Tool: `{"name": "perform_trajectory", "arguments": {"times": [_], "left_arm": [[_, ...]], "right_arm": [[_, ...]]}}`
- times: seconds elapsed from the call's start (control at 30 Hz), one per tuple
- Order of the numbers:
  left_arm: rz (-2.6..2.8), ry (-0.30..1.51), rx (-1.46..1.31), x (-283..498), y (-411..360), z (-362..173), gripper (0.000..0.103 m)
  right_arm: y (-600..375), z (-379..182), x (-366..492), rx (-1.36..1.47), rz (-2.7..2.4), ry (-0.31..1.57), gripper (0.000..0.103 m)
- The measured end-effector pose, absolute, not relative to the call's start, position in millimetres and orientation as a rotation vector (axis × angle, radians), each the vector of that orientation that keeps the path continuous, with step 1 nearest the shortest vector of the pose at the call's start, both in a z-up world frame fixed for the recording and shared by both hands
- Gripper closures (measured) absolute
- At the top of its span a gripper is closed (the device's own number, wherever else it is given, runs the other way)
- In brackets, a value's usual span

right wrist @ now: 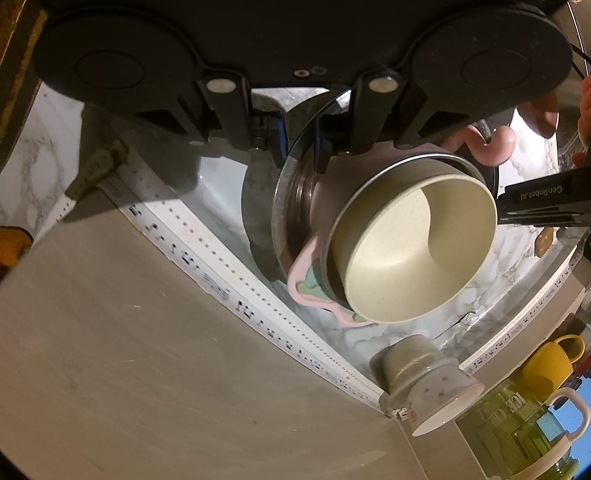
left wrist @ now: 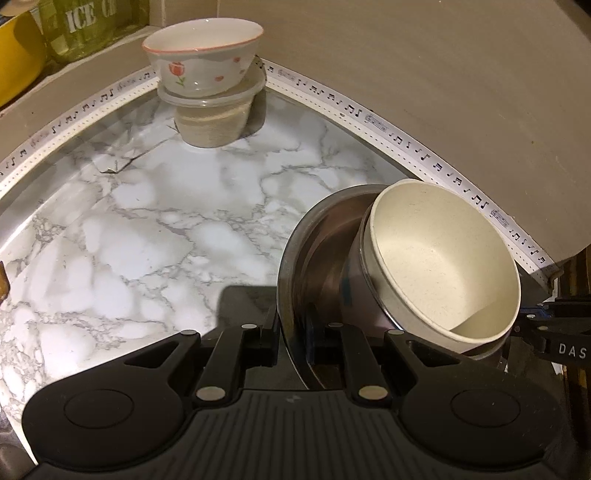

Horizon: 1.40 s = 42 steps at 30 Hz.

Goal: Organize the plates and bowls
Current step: 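Close both grippers on the steel pot rim, then lift the steel pot holding the cream bowl with both grippers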

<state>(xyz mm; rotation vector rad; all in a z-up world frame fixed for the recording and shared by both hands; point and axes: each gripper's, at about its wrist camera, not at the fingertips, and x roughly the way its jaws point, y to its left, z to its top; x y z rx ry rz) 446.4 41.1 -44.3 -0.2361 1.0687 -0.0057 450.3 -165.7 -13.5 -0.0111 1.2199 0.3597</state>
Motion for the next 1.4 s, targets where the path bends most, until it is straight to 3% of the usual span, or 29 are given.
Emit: {"name": "perform_trajectory", "arguments": {"times": [1.4], "left_arm": [[-0.120, 1.086, -0.173, 421.5, -15.0, -38.5, 0.090]], "right_arm": [[-208.4, -4.7, 396.1, 0.017, 0.330, 1.206, 0.086]]}}
